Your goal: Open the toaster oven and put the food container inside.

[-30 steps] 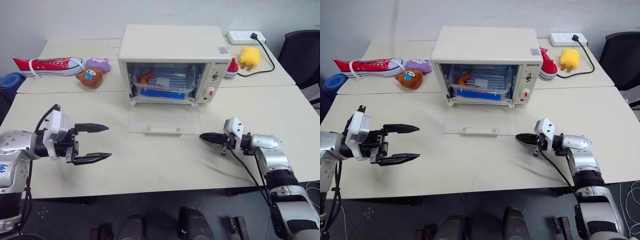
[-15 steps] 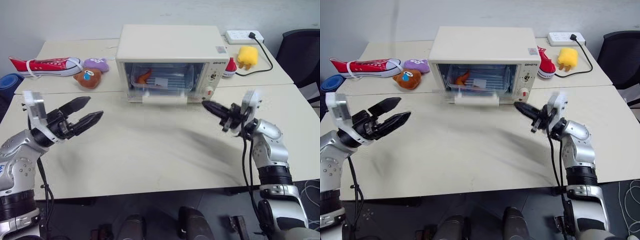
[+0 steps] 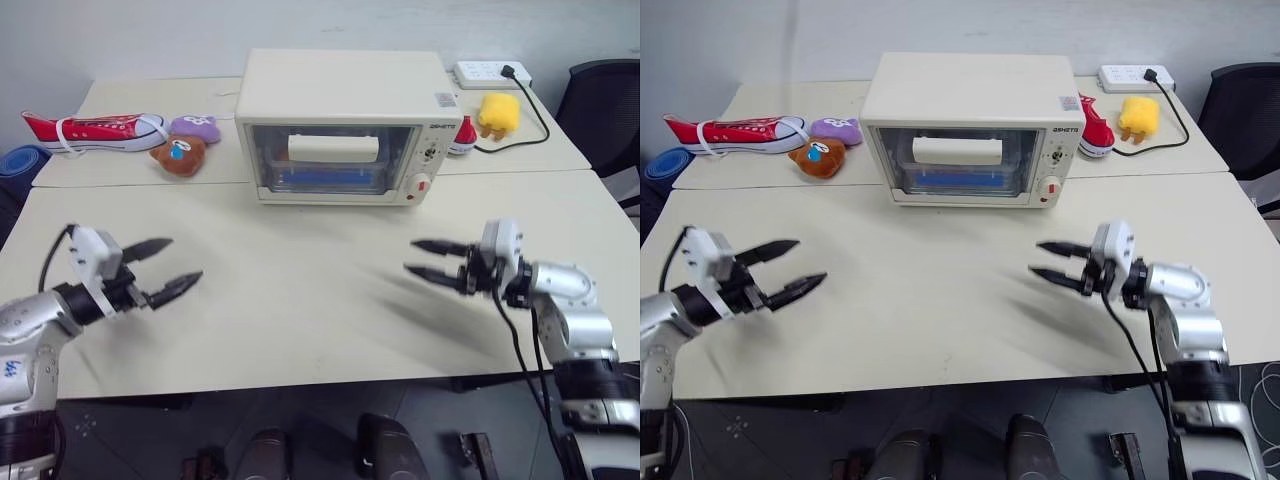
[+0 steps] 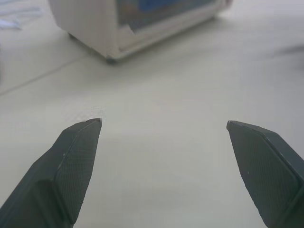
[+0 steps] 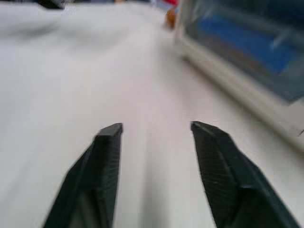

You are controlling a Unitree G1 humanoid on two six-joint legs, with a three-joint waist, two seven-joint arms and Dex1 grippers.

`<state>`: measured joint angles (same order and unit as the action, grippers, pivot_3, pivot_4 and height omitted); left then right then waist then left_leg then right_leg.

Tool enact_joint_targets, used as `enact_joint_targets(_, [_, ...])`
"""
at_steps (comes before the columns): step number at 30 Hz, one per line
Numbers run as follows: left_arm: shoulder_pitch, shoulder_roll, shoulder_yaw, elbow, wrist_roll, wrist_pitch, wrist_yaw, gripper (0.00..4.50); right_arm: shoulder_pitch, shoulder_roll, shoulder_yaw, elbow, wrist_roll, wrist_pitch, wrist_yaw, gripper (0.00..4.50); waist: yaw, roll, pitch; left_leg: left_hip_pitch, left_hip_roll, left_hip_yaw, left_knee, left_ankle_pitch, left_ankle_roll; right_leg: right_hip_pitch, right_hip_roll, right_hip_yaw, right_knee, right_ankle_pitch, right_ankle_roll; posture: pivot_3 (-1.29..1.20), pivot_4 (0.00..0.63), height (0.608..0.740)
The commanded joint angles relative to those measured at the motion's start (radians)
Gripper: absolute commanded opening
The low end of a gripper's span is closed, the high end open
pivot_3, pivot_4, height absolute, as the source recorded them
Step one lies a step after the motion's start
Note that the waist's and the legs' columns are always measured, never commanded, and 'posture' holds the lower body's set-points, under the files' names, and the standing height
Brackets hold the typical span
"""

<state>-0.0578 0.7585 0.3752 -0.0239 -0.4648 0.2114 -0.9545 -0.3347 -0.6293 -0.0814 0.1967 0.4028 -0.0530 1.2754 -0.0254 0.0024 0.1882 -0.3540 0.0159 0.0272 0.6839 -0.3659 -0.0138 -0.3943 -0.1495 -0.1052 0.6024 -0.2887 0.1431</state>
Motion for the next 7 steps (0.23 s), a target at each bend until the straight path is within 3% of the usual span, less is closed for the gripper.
enact_joint_targets(1, [0.087, -0.014, -0.011, -0.042, 0.058, -0.118, -0.017, 4.50, 0.056, -0.018, -0.008, -0.062, -0.014, -0.064, 0.005, 3.60, -0.003, 0.000, 0.000, 0.000, 0.000, 0.000, 0.000, 0.000, 0.000, 0.000, 0.000, 0.000, 0.000, 0.000, 0.000, 0.00, 0.150, 0.740])
enact_joint_targets(4, [0.131, -0.032, -0.016, -0.048, 0.090, -0.195, -0.008, 4.50, 0.082, -0.005, -0.013, -0.068, -0.013, -0.110, 0.008, 4.45, 0.000, 0.000, 0.000, 0.001, 0.000, 0.001, 0.000, 0.000, 0.000, 0.000, 0.000, 0.001, 0.000, 0.000, 0.000, 0.00, 0.150, 0.740])
enact_joint_targets(7, [0.149, -0.034, -0.016, -0.039, 0.088, -0.214, -0.014, 4.50, 0.086, 0.012, -0.019, -0.055, -0.005, -0.154, 0.004, 4.45, 0.001, 0.000, 0.000, 0.001, 0.001, 0.001, 0.001, 0.000, 0.000, 0.000, 0.000, 0.001, 0.001, 0.000, 0.000, 0.00, 0.150, 0.740])
